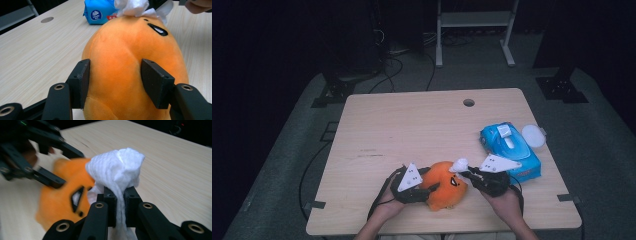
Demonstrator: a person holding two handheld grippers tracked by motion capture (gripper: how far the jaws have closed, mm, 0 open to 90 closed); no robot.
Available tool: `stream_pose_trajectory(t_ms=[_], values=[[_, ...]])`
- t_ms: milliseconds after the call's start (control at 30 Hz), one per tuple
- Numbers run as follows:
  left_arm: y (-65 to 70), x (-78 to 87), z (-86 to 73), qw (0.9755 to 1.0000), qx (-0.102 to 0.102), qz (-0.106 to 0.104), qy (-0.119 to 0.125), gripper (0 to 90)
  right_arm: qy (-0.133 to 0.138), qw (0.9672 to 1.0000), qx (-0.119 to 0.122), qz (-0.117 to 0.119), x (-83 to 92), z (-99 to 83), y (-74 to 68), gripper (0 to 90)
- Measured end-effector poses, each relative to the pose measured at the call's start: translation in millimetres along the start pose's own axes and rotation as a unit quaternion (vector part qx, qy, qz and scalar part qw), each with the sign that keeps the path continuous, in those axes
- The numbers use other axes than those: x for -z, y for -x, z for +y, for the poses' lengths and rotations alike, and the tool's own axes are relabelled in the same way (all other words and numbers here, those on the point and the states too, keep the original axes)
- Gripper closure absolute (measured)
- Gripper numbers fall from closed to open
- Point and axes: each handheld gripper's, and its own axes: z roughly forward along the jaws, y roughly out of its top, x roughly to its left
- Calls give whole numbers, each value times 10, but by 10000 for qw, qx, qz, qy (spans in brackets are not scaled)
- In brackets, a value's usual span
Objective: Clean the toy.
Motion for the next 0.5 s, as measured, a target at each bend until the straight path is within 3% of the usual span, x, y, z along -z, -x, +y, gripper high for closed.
stream_pose_trajectory(t_ms=[33, 100, 233, 300, 367, 500], values=[[-3, -4, -3, 10000, 15, -8, 7, 424, 1, 9999, -121, 38, 3, -18, 22, 828], [-25, -1, -16, 10000, 37, 0, -22, 424, 36, 9999, -140, 81, 12, -7, -4, 828], [-107, 8, -70, 9997, 251, -17, -15, 425, 146, 9989, 116, 431, 2, 73, -188, 826], [-133, 3, -83, 9994, 330, -58, 10, 428, 93, 9990, 213, 393, -19, 75, -219, 826], [-137, -3, -82, 9994, 346, -46, 16, 431, 83, 9992, 121, 371, -25, 55, -159, 827], [-151, -4, -87, 9992, 401, -63, 8, 433, -58, 9998, -145, 99, -24, -55, 33, 827]])
